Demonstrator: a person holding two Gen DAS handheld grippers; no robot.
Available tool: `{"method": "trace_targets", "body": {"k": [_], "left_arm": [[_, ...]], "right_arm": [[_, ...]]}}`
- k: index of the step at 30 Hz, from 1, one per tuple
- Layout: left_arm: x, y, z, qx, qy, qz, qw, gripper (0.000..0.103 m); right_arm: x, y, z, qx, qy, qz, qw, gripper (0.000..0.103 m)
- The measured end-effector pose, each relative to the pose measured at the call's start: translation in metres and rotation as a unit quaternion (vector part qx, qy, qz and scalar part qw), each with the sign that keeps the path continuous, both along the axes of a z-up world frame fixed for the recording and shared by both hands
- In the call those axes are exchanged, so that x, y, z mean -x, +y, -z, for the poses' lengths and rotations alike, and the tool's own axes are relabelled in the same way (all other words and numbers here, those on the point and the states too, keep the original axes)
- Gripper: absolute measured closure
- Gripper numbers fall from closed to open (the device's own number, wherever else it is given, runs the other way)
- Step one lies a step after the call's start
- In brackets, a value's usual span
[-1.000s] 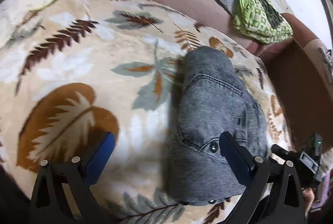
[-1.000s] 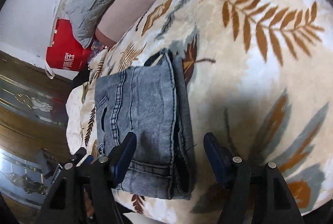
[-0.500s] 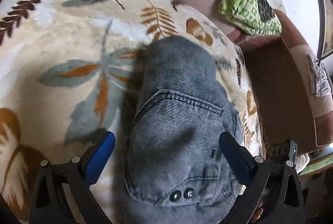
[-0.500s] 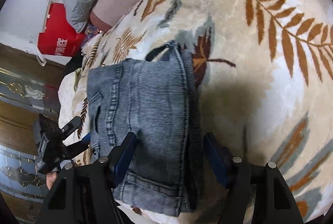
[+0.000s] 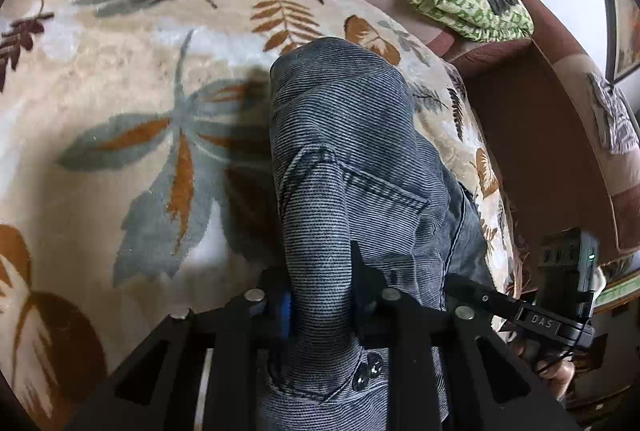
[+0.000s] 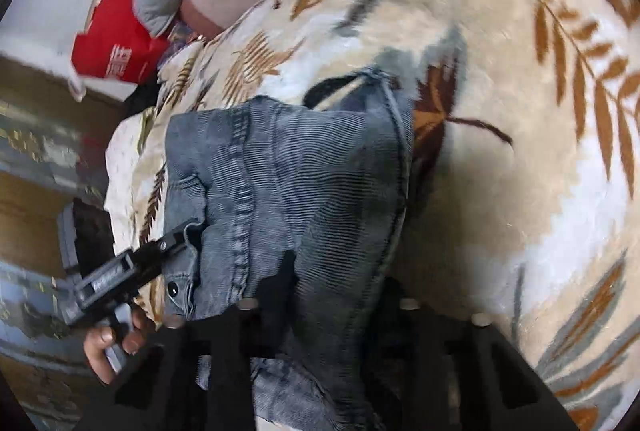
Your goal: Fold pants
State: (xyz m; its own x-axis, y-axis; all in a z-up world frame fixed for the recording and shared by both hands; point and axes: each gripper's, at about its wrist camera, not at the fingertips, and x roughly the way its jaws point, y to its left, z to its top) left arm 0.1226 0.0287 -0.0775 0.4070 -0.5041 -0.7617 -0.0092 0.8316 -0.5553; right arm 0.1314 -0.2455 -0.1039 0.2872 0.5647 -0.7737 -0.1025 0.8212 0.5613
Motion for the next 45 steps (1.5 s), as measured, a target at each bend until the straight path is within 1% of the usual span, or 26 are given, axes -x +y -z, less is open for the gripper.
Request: {"method": "trace_targets", "body": {"k": [2,4,8,11,14,17,19,21,22,26,31,33,34,35,36,37,38,39,40,42,45], "left_arm": [[0.003,-0.004,-0.008,-0.017,-0.012,0.005,0.9998,0.085],[0.009,-0.006,-0.02,-0.025,-0.028,0.007,0.9992,0.086],[0.017,0.001,-0.056,-0.04,-0.081,0.003,0.9959,0.087],[0.012,0.014,-0.082,-0.042,-0.111,-0.006,0.9929,0.086],[0.0,0.028,-0.097,-0.046,-0.125,-0.02,0.9909,0.086],[-0.017,0.043,-0.099,-0.046,-0.125,-0.035,0.9905,0.086],[-0.026,0.05,-0.094,-0.049,-0.12,-0.045,0.9905,0.086],[-0.035,0.052,-0.086,-0.052,-0.112,-0.051,0.9911,0.086],[-0.042,0.052,-0.08,-0.059,-0.108,-0.054,0.9909,0.086],[-0.048,0.055,-0.058,-0.083,-0.092,-0.057,0.9906,0.086],[-0.059,0.057,-0.031,-0.088,-0.071,-0.063,0.9916,0.085],[-0.06,0.056,-0.025,-0.092,-0.07,-0.065,0.9912,0.084],[-0.06,0.056,-0.024,-0.094,-0.072,-0.069,0.9906,0.077],[-0.06,0.057,-0.023,-0.095,-0.073,-0.076,0.9899,0.072],[-0.059,0.058,-0.024,-0.095,-0.071,-0.081,0.9896,0.063],[-0.057,0.059,-0.025,-0.094,-0.072,-0.086,0.9892,0.054],[-0.055,0.059,-0.028,-0.098,-0.075,-0.091,0.9881,0.05],[-0.052,0.06,-0.032,-0.105,-0.08,-0.096,0.9866,0.042],[-0.047,0.061,-0.037,-0.11,-0.088,-0.103,0.9847,0.035],[-0.038,0.062,-0.047,-0.119,-0.099,-0.111,0.9816,0.031],[-0.019,0.058,-0.064,-0.152,-0.118,-0.117,0.9743,0.03]], "right_arm": [[0.006,0.007,-0.014,0.012,-0.022,-0.008,1.0,0.079],[0.01,0.013,-0.027,0.016,-0.04,-0.013,0.999,0.08],[0.017,0.021,-0.058,0.019,-0.079,-0.024,0.996,0.081],[0.01,0.028,-0.082,0.014,-0.107,-0.03,0.994,0.081],[-0.007,0.04,-0.103,0.014,-0.132,-0.04,0.99,0.081],[-0.027,0.055,-0.116,0.023,-0.144,-0.053,0.988,0.081],[-0.042,0.063,-0.115,0.024,-0.146,-0.06,0.987,0.081],[-0.053,0.069,-0.107,0.023,-0.138,-0.059,0.988,0.081],[-0.056,0.071,-0.101,0.023,-0.134,-0.059,0.989,0.081],[-0.069,0.078,-0.076,0.025,-0.119,-0.058,0.991,0.081],[-0.086,0.089,-0.045,0.048,-0.102,-0.051,0.992,0.08],[-0.09,0.088,-0.033,0.053,-0.09,-0.044,0.994,0.079],[-0.092,0.088,-0.029,0.062,-0.087,-0.038,0.994,0.074],[-0.092,0.088,-0.027,0.068,-0.087,-0.034,0.993,0.071],[-0.092,0.087,-0.025,0.073,-0.086,-0.031,0.993,0.069],[-0.093,0.086,-0.024,0.08,-0.084,-0.027,0.993,0.062],[-0.092,0.085,-0.024,0.087,-0.084,-0.026,0.992,0.052],[-0.09,0.085,-0.027,0.094,-0.088,-0.028,0.991,0.048],[-0.086,0.084,-0.03,0.1,-0.093,-0.029,0.99,0.046],[-0.077,0.082,-0.04,0.107,-0.107,-0.03,0.988,0.045],[-0.055,0.078,-0.059,0.124,-0.139,-0.014,0.982,0.043]]}}
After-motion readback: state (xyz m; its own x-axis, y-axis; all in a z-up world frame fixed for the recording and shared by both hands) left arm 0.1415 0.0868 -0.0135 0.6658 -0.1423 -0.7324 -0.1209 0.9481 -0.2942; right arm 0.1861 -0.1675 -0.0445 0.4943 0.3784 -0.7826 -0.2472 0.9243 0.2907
